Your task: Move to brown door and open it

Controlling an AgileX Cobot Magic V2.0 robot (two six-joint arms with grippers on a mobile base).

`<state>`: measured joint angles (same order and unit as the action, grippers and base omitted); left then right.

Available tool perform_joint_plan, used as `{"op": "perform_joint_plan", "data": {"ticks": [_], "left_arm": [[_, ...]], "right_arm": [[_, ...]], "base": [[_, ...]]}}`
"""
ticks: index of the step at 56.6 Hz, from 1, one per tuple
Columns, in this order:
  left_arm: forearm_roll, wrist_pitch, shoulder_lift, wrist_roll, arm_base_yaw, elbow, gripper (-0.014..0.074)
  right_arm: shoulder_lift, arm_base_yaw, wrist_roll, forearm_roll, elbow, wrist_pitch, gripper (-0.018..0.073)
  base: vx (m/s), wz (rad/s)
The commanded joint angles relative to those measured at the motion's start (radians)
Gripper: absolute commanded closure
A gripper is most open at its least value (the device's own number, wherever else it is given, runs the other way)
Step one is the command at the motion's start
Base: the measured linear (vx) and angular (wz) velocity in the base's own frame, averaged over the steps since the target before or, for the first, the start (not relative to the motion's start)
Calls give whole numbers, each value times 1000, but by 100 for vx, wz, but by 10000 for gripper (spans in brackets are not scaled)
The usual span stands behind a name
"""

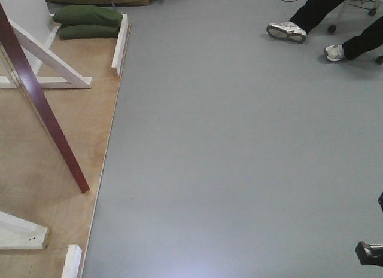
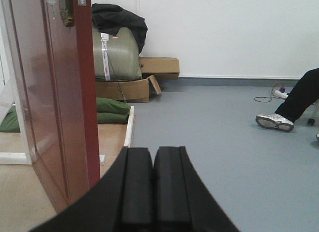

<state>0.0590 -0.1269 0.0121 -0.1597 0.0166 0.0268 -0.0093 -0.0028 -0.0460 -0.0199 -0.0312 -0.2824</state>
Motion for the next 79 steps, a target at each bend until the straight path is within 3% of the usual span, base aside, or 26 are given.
{"op": "perform_joint_plan", "data": {"ticks": [1, 79], "left_arm": [[0, 77, 15, -2, -1, -18, 600], [0, 77, 15, -2, 2, -18, 600]], "right_arm": [[-15, -1, -5, 6, -5, 82, 559], [-15, -1, -5, 6, -5, 82, 559]], "base": [[32, -3], [20, -1]]}}
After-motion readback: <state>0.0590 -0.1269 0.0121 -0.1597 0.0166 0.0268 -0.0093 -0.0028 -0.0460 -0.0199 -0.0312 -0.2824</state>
